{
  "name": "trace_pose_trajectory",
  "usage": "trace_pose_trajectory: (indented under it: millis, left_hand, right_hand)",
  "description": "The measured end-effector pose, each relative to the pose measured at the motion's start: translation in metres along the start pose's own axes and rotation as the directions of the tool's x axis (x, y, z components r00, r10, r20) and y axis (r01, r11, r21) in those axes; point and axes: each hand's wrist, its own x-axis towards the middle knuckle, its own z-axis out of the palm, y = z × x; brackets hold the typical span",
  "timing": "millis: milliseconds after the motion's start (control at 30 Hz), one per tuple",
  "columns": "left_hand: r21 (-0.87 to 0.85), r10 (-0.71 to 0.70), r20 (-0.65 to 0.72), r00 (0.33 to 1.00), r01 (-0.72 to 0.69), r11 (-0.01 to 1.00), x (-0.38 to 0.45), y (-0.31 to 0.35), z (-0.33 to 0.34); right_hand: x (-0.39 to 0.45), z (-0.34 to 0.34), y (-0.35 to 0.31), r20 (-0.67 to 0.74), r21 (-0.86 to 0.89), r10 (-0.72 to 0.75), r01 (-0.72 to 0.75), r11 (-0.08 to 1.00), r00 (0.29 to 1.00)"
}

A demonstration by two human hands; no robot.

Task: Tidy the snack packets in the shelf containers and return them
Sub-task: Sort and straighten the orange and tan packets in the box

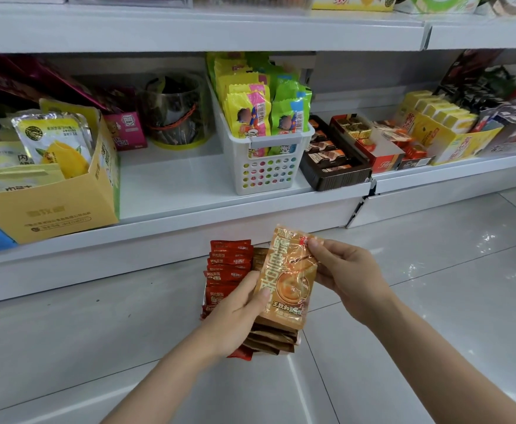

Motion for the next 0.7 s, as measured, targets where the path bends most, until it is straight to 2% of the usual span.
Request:
trace_pose_trajectory:
  millis: [333,400,467,533,633,700]
  left_hand:
    - [-0.063,-0.030,-0.043,0.999,0.028,0.998,-0.001,-0.007,-0.008]
    - [-0.073,-0.031,-0.067,0.997,0.026,0.997,0.000,-0.008,-0.008]
    - [-0.093,-0.031,-0.117,0.993,0.021,0.995,0.002,-0.010,-0.007]
    - [-0.099,-0.031,-0.161,0.986,0.015,0.995,0.003,-0.010,-0.005]
    - [-0.012,0.028,-0.162,0.986,-0.030,0.999,0.004,-0.010,-0.001]
    - [0.028,0.065,-0.151,0.986,-0.061,0.998,0.005,-0.010,0.001]
  right_hand:
    - [0.009,0.009,0.008,-0.048,-0.037,0.012,-0.013,0.999,0.999]
    - [0.010,0.009,0.011,-0.136,-0.207,-0.090,0.060,0.976,0.987]
    - [0.010,0.008,0.015,-0.196,-0.481,-0.273,0.150,0.864,0.942]
    - [0.005,0.011,0.020,-0.140,-0.554,-0.309,0.185,0.812,0.941]
    - [-0.003,0.023,0.030,0.064,-0.407,-0.182,0.193,0.893,0.981]
    - [-0.006,0.031,0.033,0.127,-0.334,-0.174,0.207,0.919,0.977]
